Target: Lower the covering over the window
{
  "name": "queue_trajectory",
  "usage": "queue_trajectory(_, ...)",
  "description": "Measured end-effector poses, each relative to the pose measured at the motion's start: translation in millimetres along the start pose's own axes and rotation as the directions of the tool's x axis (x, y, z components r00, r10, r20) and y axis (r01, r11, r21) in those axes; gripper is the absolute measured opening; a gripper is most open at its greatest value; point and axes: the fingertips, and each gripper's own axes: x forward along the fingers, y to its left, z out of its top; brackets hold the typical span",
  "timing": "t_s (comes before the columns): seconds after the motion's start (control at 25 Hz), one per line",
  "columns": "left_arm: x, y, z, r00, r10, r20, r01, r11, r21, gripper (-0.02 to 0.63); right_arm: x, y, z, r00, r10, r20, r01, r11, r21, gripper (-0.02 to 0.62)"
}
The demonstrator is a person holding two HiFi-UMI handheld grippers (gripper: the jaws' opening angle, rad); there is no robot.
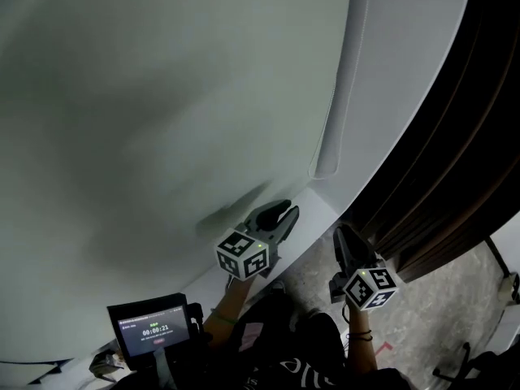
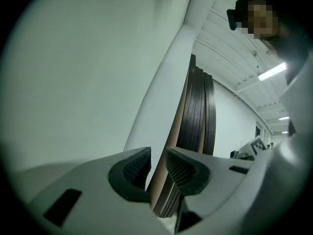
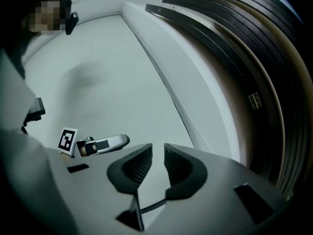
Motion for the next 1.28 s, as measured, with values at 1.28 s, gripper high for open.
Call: queue_trajectory(1.28,-160,-292,-73,0.997,0.056,0.059,-0.059,0.998,0.039,0.091,-266,99,-12,0.990,0.134,-0.050,-0.139,0.982,-0.125,0.055)
